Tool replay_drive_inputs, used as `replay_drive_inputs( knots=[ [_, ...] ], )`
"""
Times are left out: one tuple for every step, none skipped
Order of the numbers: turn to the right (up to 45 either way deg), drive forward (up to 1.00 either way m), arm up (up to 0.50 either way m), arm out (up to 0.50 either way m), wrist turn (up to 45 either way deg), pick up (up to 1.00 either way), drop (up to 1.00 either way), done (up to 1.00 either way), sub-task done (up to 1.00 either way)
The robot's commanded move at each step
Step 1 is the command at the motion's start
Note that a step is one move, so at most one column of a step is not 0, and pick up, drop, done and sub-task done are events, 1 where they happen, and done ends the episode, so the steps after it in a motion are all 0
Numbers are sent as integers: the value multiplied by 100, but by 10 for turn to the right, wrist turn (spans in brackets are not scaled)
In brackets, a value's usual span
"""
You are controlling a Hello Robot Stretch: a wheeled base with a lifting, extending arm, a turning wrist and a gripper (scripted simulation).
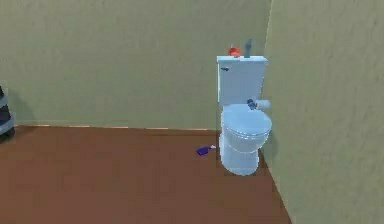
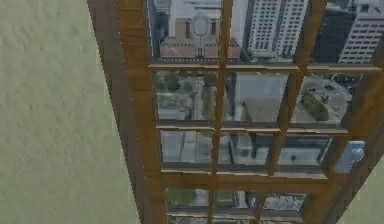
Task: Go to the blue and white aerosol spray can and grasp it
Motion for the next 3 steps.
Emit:
replay_drive_inputs(
  knots=[
    [0, 100, 0, 0, 0, 0, 0, 0, 0],
    [90, 0, 0, 0, 0, 0, 0, 0, 0],
    [0, 15, 0, 0, 0, 0, 0, 0, 0]
  ],
)
